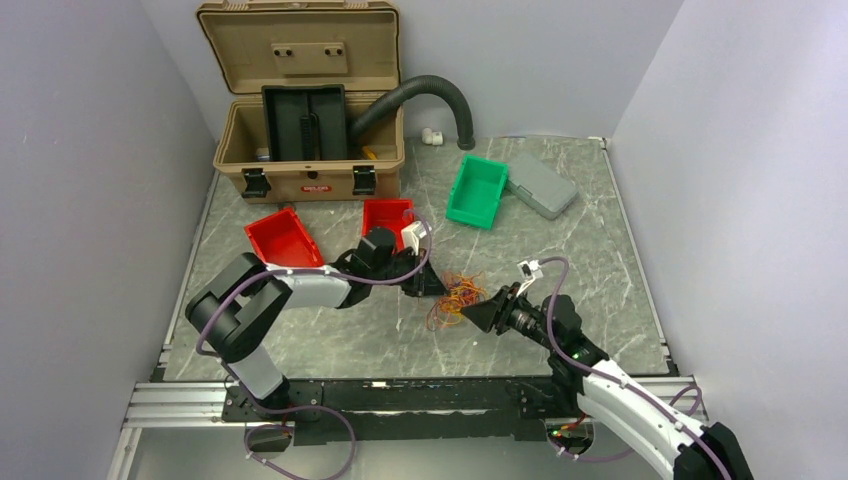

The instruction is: Untangle the cables

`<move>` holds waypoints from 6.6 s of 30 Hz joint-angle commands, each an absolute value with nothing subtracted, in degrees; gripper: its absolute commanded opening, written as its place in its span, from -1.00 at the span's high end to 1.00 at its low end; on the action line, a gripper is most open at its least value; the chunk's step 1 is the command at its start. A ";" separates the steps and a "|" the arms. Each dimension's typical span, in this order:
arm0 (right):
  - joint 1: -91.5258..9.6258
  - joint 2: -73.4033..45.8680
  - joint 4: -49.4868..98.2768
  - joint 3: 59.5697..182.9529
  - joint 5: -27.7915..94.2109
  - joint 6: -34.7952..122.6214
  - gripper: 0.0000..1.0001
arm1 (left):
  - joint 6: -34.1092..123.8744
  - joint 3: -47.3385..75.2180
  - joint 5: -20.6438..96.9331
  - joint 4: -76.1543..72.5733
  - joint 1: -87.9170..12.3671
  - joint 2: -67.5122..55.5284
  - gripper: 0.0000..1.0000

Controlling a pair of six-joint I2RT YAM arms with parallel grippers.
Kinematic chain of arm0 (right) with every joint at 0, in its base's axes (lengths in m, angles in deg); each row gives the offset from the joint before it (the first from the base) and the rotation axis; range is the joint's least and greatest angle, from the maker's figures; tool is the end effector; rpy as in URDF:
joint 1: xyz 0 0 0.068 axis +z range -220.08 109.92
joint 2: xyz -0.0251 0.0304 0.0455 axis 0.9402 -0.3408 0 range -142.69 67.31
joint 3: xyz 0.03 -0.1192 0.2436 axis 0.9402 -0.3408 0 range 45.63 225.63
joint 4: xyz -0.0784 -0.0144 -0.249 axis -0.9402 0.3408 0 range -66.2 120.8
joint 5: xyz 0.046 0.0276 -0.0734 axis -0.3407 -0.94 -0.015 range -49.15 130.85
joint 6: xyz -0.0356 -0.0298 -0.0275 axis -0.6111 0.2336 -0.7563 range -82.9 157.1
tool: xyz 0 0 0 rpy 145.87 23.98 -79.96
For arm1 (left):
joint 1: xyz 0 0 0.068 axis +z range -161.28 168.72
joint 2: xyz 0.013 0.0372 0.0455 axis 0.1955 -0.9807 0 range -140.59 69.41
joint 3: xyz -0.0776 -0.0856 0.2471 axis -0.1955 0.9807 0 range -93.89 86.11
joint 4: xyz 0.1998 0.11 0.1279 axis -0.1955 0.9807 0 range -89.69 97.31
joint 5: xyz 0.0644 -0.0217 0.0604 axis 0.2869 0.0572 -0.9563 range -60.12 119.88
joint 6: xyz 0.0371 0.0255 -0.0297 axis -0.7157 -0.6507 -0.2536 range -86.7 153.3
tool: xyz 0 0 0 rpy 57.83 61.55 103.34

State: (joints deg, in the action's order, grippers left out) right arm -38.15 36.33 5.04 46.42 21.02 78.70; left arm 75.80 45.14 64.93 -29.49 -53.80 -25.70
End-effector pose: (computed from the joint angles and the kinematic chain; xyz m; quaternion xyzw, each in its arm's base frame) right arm 0.1132 0.0849 0.1567 -0.0444 0.7689 0.4801 0.4199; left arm 0.2292 -0.2378 0.1705 0.1635 0.8013 -0.5358 0.2101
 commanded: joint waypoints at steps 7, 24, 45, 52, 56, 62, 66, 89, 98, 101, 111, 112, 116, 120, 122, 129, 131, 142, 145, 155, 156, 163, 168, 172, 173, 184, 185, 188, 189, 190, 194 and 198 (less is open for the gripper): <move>-37.96 38.60 12.78 51.66 29.21 77.03 0.22 | 73.44 43.77 61.96 -24.40 -52.50 -18.94 1.00; -37.93 43.91 55.87 62.93 75.55 100.31 1.00 | 65.22 50.32 41.80 -3.55 -43.36 2.23 1.00; -37.89 43.71 35.80 61.97 50.05 72.80 -0.51 | 52.23 51.13 42.61 -0.81 -51.21 9.74 -0.15; -37.91 42.73 40.92 63.92 56.55 74.82 -0.66 | 49.94 49.58 41.51 -1.66 -55.05 8.38 -0.71; -37.96 38.21 45.13 66.46 62.73 77.29 -0.70 | 48.38 47.40 41.29 -1.24 -56.73 5.99 -0.71; -37.92 35.75 44.51 66.63 61.06 77.74 -0.74 | 48.33 43.03 40.09 -0.72 -59.43 -2.29 -0.68; -37.91 36.63 41.95 65.57 54.95 75.90 -0.69 | 49.06 40.79 39.87 -1.00 -60.48 -8.36 -0.66; -37.89 12.06 24.40 62.98 50.69 81.91 -0.62 | 52.29 24.46 45.22 -3.05 -62.74 -34.10 -0.51; -37.72 4.37 19.97 63.45 50.53 83.64 0.02 | 53.91 27.33 45.70 -7.29 -62.71 -33.88 0.81; -37.85 5.12 26.65 64.56 57.63 85.79 0.44 | 53.22 28.45 43.14 -5.91 -62.67 -31.25 1.00; -38.78 16.61 47.73 67.64 77.28 99.69 0.99 | 53.43 36.24 37.39 -3.16 -62.13 -20.41 1.00; -38.84 18.00 48.87 67.73 78.34 100.07 1.00 | 53.62 37.70 37.22 -3.26 -62.08 -19.29 1.00; -39.20 23.04 53.57 68.64 81.38 100.06 1.00 | 53.80 41.20 36.16 -3.12 -62.00 -15.62 1.00; -39.33 25.61 51.45 69.11 79.41 92.60 1.00 | 52.69 42.71 37.77 -3.22 -62.01 -13.73 1.00; -39.36 26.64 48.18 68.64 72.25 85.70 0.47 | 52.66 43.08 38.32 -3.61 -61.99 -13.37 1.00; -39.25 32.32 21.21 60.86 31.41 69.21 -0.75 | 54.23 43.89 42.94 -7.98 -61.67 -12.85 1.00; -39.23 31.91 16.85 59.38 26.91 69.63 -0.68 | 55.40 43.67 45.32 -9.59 -60.95 -12.94 1.00; -39.13 31.00 10.90 57.60 23.74 69.73 -0.54 | 71.67 47.86 63.95 -33.39 -55.23 -16.23 1.00; -39.14 31.10 11.84 57.30 24.69 70.34 -0.68 | 75.56 48.51 65.63 -39.60 -55.15 -18.59 1.00; -39.13 23.72 10.49 56.62 32.78 76.12 -0.56 | 76.55 47.12 65.58 -43.99 -58.19 -19.21 1.00; -39.16 22.90 9.62 56.49 32.58 76.09 -0.57 | 76.55 46.83 65.43 -43.80 -58.34 -19.07 1.00; -39.05 18.13 4.53 56.37 36.67 77.99 -0.50 | 79.67 44.74 66.44 -48.56 -60.82 -20.34 1.00; -38.99 16.25 6.14 56.90 45.36 81.98 -0.26 | 89.37 42.54 70.66 -57.75 -62.07 -22.22 1.00; -39.06 21.20 6.47 53.98 50.97 84.78 0.01 | 89.53 41.40 71.85 -56.38 -62.18 -19.70 1.00; -39.00 22.51 7.37 53.80 51.93 84.85 0.04 | 88.15 41.11 71.69 -53.32 -62.19 -18.39 1.00; -39.14 34.29 44.29 58.41 77.12 101.13 0.68 | 67.59 33.28 57.76 -10.13 -58.86 -1.54 1.00; -39.14 35.84 46.14 58.76 78.59 101.51 0.69 | 66.30 33.06 54.55 -6.71 -58.31 -0.12 1.00; -39.17 39.22 50.70 60.89 82.42 101.91 0.72 | 64.25 34.00 44.88 3.65 -55.01 4.00 1.00; -39.22 39.55 52.09 61.39 83.35 102.07 0.75 | 64.02 34.68 42.14 5.50 -54.27 5.41 1.00; -39.27 39.73 53.46 62.17 84.76 102.23 0.76 | 63.80 35.28 39.74 7.60 -53.22 6.81 1.00; -39.24 38.86 53.28 65.07 85.12 96.12 0.75 | 61.37 37.79 32.50 13.39 -51.45 11.95 1.00; -39.22 37.64 54.08 67.51 88.23 93.26 0.83 | 62.49 37.36 21.89 21.10 -51.43 14.67 1.00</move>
